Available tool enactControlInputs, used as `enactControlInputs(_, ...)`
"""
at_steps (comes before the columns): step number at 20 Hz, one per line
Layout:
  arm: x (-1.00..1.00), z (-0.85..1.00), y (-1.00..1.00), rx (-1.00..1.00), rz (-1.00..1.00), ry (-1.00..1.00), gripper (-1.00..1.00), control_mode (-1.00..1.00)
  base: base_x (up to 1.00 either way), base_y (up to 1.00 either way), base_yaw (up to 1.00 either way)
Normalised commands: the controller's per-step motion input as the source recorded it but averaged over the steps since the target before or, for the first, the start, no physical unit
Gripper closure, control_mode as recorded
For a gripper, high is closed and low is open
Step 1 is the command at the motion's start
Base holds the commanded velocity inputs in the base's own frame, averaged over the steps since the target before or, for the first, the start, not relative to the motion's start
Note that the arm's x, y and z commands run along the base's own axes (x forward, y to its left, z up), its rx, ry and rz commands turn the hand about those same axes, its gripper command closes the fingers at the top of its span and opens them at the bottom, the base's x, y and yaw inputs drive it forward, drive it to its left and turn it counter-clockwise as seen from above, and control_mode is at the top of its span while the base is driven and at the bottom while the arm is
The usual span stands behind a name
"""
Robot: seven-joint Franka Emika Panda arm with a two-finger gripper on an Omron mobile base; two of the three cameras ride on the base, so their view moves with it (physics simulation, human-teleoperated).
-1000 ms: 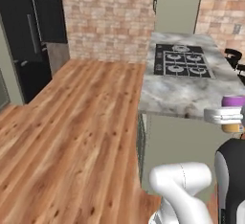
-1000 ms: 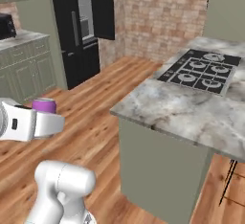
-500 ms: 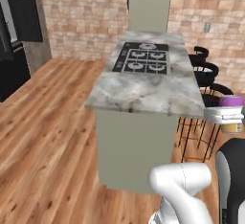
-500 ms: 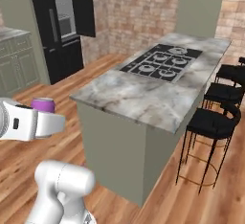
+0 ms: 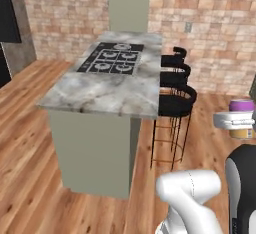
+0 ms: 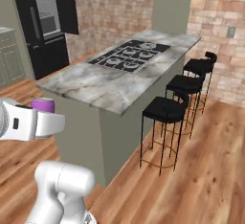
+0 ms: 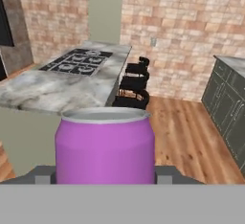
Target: Open the fridge, grab two sodas, and place both sodas inside the bowl with ice on the dining counter.
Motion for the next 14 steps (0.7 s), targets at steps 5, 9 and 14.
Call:
enactControlInputs(5, 0.0, 0.0, 0.0, 0.0, 0.0, 0.0, 1.0, 1.0, -0.18, -1.0, 0.0)
enactControlInputs(9, 0.0, 0.0, 0.0, 0.0, 0.0, 0.0, 1.0, 1.0, -0.15, -1.0, 0.0)
enactControlInputs(14, 0.0, 0.0, 0.0, 0.0, 0.0, 0.0, 1.0, 1.0, -0.11, -1.0, 0.0)
